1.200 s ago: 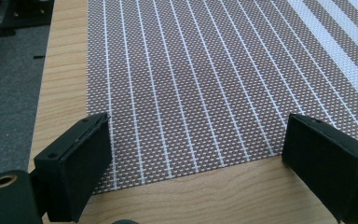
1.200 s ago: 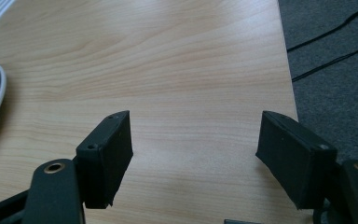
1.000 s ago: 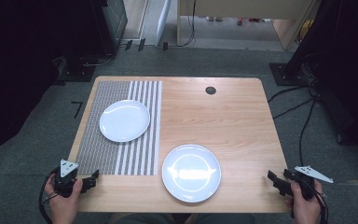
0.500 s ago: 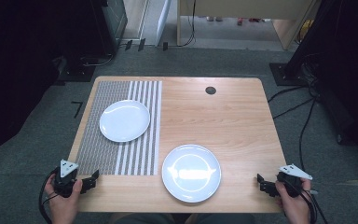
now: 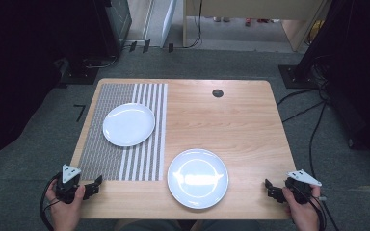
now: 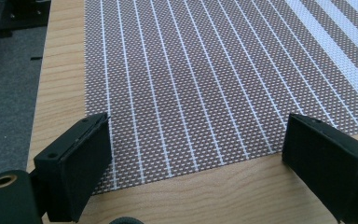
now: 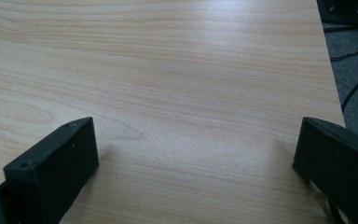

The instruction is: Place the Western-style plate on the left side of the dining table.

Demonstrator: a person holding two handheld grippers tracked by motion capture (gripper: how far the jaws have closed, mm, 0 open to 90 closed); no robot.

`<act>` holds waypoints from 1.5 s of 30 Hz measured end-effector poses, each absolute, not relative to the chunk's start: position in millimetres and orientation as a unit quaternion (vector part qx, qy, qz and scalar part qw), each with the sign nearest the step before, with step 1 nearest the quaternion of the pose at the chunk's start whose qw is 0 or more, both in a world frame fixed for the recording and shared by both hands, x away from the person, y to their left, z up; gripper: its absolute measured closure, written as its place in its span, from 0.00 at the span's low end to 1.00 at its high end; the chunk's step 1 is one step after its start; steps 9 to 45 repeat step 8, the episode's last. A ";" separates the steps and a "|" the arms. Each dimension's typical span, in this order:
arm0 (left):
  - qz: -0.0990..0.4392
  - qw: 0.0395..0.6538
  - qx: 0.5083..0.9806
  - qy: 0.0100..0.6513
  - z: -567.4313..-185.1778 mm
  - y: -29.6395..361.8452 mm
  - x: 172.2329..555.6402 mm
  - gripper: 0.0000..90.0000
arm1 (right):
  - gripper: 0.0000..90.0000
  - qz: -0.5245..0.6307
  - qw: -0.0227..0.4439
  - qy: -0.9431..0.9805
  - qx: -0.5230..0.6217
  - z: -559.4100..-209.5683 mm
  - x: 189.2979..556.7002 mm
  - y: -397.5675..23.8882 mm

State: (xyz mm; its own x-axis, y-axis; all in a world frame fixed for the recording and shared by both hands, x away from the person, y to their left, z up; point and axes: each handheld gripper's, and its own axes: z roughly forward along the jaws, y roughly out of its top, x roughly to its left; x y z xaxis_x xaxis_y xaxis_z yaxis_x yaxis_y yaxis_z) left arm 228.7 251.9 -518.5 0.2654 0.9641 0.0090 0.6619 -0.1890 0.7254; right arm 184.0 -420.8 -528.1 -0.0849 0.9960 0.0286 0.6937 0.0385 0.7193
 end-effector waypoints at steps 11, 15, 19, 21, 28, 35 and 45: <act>0.242 0.313 0.732 0.555 -518.5 252.2 228.8 0.09 | 0.00 0.297 0.255 0.674 0.627 -528.1 184.0 -420.8; 0.242 0.313 0.732 0.555 -518.5 252.2 228.8 0.09 | 0.00 0.297 0.255 0.674 0.627 -528.1 184.0 -420.8; 0.242 0.313 0.732 0.555 -518.5 252.2 228.8 0.09 | 0.00 0.297 0.255 0.674 0.627 -528.1 184.0 -420.8; 0.242 0.313 0.732 0.555 -518.5 252.2 228.8 0.09 | 0.00 0.297 0.255 0.674 0.627 -528.1 184.0 -420.8; 0.242 0.313 0.732 0.555 -518.5 252.2 228.8 0.09 | 0.00 0.297 0.255 0.674 0.627 -528.1 184.0 -420.8; 0.242 0.313 0.732 0.555 -518.5 252.2 228.8 0.09 | 0.00 0.297 0.255 0.674 0.627 -528.1 184.0 -420.8; 0.242 0.313 0.732 0.555 -518.5 252.2 228.8 0.09 | 0.00 0.297 0.255 0.674 0.627 -528.1 184.0 -420.8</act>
